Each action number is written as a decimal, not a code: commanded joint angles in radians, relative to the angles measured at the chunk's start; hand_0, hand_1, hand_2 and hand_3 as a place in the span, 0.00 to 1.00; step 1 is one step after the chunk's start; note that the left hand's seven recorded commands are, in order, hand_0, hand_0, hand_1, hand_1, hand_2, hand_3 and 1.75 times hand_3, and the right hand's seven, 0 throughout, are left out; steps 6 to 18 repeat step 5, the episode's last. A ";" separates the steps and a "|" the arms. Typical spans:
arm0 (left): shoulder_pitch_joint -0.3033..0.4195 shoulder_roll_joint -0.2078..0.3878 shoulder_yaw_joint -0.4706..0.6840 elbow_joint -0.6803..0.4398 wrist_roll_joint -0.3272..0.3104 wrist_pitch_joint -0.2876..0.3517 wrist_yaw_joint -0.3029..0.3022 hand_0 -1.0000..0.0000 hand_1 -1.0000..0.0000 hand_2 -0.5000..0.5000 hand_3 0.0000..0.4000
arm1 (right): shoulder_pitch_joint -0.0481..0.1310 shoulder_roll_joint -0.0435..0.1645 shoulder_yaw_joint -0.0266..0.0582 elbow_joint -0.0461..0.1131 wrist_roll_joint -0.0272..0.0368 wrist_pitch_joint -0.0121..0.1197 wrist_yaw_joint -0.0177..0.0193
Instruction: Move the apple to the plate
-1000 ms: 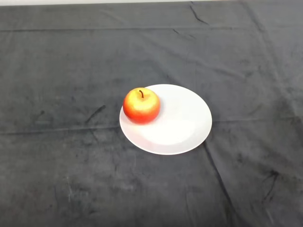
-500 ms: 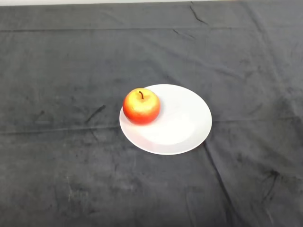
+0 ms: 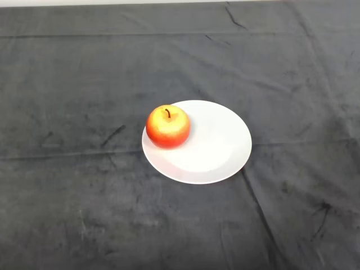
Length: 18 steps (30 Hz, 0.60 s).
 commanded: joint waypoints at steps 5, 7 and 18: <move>-0.043 0.035 0.042 0.054 0.019 -0.008 -0.015 1.00 1.00 0.50 0.00 | -0.009 -0.026 0.0022 0.017 -0.0059 -0.007 -0.0094; -0.043 0.035 0.042 0.054 0.019 -0.008 -0.015 1.00 1.00 0.50 0.00 | -0.009 -0.026 0.0022 0.017 -0.0059 -0.007 -0.0094; -0.043 0.035 0.042 0.054 0.019 -0.008 -0.015 1.00 1.00 0.50 0.00 | -0.009 -0.026 0.0022 0.017 -0.0059 -0.007 -0.0094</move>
